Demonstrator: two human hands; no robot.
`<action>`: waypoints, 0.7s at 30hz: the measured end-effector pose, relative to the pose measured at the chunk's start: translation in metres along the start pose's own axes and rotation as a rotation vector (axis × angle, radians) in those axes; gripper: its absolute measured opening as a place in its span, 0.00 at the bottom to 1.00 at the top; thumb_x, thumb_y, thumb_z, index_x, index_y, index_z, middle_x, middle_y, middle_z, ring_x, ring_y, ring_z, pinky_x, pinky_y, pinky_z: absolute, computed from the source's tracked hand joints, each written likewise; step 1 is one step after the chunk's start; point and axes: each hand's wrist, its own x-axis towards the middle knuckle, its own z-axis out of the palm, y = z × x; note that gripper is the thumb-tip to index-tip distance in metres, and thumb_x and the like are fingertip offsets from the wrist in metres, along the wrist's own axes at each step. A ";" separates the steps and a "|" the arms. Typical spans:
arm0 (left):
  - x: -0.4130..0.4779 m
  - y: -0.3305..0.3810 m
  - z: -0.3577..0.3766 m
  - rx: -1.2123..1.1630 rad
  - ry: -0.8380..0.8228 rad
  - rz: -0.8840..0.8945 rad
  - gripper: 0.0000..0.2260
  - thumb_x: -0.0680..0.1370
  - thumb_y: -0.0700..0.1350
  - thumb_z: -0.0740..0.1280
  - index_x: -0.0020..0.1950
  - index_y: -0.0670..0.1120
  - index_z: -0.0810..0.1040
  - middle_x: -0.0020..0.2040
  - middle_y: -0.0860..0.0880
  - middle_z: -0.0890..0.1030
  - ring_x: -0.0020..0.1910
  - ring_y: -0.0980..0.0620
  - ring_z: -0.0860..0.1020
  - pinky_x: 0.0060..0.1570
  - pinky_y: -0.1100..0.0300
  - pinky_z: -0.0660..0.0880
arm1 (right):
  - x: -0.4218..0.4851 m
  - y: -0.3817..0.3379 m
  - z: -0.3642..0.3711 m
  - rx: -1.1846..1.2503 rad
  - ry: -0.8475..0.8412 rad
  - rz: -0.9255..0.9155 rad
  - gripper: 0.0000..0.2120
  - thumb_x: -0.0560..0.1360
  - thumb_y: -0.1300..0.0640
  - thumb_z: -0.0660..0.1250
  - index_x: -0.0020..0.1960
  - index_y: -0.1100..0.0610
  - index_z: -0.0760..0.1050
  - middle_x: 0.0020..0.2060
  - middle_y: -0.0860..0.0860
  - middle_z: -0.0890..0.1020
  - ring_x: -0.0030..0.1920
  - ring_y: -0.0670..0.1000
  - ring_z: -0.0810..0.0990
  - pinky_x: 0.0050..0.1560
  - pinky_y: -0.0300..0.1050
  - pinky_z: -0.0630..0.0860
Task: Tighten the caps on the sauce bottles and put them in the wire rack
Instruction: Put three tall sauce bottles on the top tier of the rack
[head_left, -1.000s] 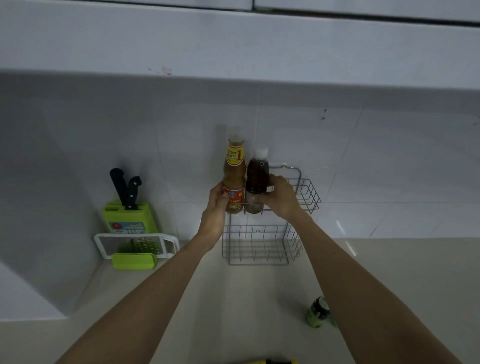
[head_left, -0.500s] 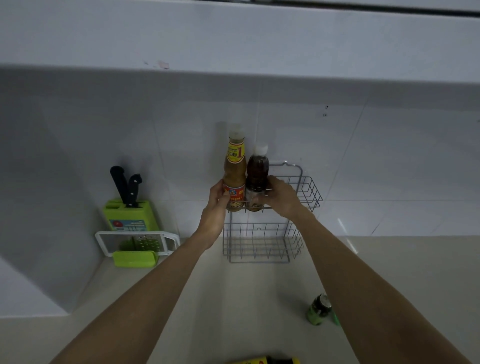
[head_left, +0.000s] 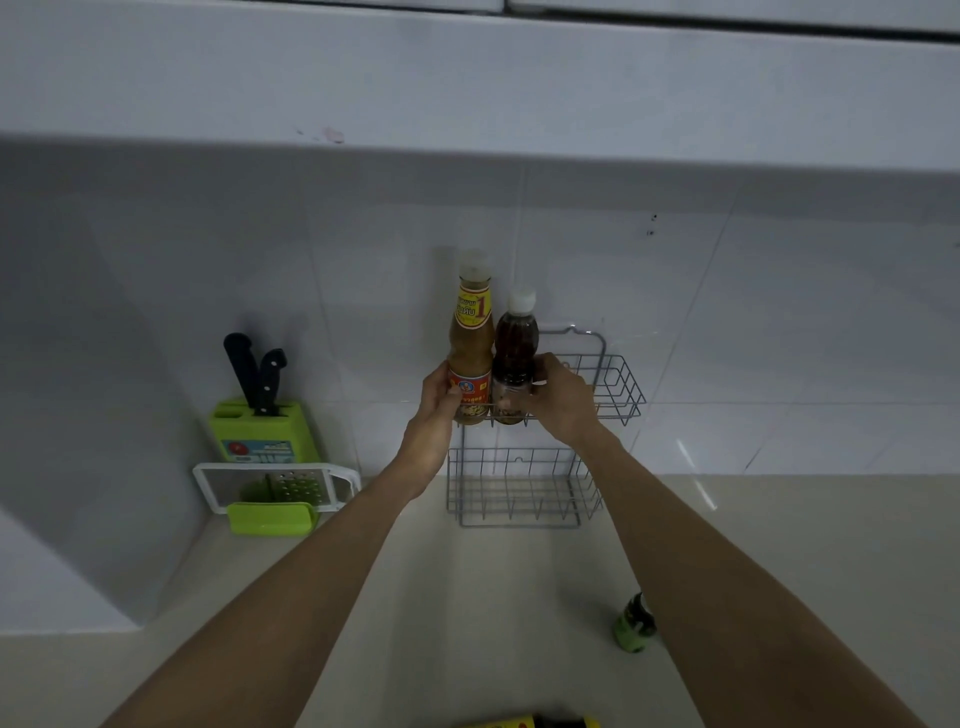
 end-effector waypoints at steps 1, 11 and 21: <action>0.000 0.000 0.000 -0.003 -0.001 -0.002 0.20 0.83 0.53 0.52 0.75 0.60 0.55 0.66 0.58 0.67 0.65 0.55 0.66 0.64 0.55 0.60 | 0.000 0.000 0.000 0.004 -0.001 0.003 0.28 0.64 0.45 0.78 0.58 0.53 0.73 0.52 0.49 0.83 0.50 0.51 0.80 0.48 0.44 0.73; -0.019 0.004 0.005 0.089 0.103 -0.079 0.26 0.82 0.58 0.52 0.78 0.53 0.50 0.77 0.50 0.60 0.73 0.50 0.62 0.64 0.59 0.57 | -0.025 -0.019 -0.006 0.146 0.034 -0.057 0.37 0.71 0.49 0.74 0.71 0.62 0.61 0.67 0.58 0.74 0.67 0.56 0.73 0.61 0.46 0.71; -0.110 -0.048 -0.009 0.457 -0.058 -0.189 0.13 0.79 0.42 0.62 0.62 0.47 0.79 0.65 0.48 0.78 0.63 0.50 0.75 0.64 0.59 0.68 | -0.178 0.017 0.048 0.072 0.023 0.046 0.17 0.75 0.58 0.70 0.62 0.58 0.72 0.58 0.54 0.78 0.57 0.52 0.77 0.57 0.48 0.76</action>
